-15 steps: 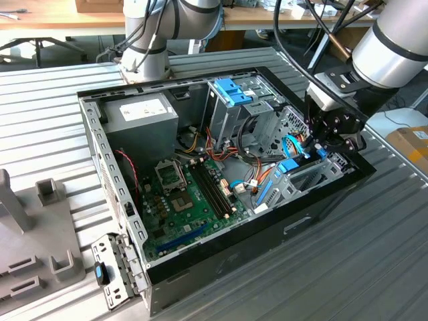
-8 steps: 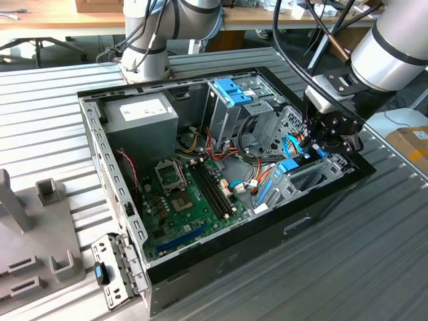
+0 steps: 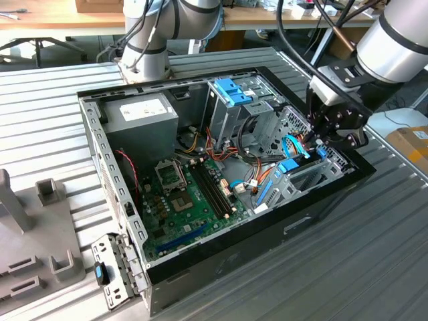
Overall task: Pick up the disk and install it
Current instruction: 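Insert the second disk wire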
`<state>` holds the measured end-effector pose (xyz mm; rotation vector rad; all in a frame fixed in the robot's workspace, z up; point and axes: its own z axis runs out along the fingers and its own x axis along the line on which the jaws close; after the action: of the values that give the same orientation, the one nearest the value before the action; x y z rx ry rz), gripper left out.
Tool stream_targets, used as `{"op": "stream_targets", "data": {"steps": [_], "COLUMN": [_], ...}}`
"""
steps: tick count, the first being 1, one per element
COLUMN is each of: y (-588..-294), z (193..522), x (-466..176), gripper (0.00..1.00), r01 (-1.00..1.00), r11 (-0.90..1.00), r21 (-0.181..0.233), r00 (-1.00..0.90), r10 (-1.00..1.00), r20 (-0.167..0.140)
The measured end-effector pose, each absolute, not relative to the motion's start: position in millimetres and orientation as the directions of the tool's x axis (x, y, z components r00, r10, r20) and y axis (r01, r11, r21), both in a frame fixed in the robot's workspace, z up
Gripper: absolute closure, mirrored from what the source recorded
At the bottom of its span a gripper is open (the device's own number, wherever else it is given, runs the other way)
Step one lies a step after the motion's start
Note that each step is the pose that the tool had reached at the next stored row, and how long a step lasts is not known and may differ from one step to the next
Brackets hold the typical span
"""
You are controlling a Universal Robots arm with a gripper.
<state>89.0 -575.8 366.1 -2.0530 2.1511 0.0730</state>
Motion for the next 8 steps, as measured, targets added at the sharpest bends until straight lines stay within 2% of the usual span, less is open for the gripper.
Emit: {"op": "stream_targets", "data": {"steps": [8], "y": [-577], "z": [383], "x": [88], "gripper": [0.82], "r01": [-0.995], "r11": [0.053], "r21": [-0.079], "r00": [-0.040], "r10": [-0.987], "r20": [-0.154]}}
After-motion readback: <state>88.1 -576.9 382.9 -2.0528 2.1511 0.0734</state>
